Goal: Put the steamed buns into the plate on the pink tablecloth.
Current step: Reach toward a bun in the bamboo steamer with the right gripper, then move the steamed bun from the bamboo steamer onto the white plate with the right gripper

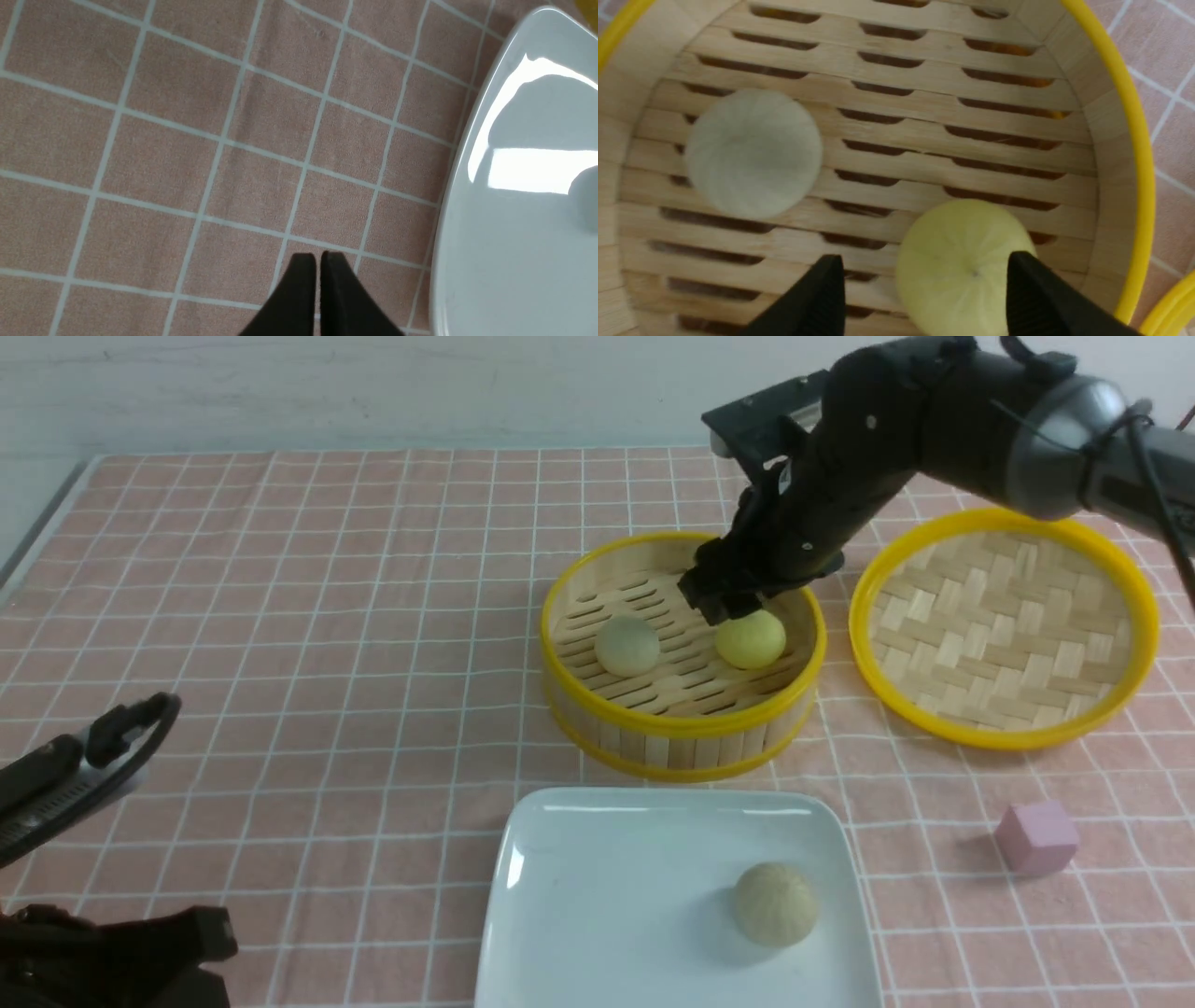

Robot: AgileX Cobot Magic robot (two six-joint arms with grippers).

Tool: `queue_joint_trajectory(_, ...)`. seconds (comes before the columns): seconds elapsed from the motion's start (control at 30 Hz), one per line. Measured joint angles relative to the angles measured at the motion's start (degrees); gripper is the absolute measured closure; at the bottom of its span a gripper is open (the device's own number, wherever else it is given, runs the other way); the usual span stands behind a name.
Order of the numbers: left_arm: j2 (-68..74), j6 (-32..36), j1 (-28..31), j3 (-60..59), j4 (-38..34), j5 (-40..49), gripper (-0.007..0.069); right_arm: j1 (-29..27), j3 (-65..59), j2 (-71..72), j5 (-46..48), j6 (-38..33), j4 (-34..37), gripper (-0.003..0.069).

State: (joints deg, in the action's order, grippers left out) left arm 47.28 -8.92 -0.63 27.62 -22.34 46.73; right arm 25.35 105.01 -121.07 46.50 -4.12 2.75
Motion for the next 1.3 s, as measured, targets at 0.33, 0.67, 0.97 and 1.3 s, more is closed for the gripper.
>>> queue_joint_trajectory(0.33,0.00,0.00,0.00,0.00,-0.41,-0.18,0.0569,0.00,0.57,-5.30,-3.14,11.10,-12.31,0.0313)
queue_joint_trajectory(0.67,0.00,0.00,0.00,0.00,-0.52,-0.18,0.0554,0.02,0.50,0.97,2.89,9.96,-7.60,0.0647)
queue_joint_trajectory(0.97,0.00,0.00,0.00,0.00,-0.52,-0.18,0.0542,3.06,-11.45,19.76,16.82,5.79,4.90,0.0647)
queue_joint_trajectory(1.3,0.00,0.00,0.00,0.00,-0.59,-0.23,0.0526,14.13,-31.08,17.54,-2.30,4.51,6.63,0.0640)
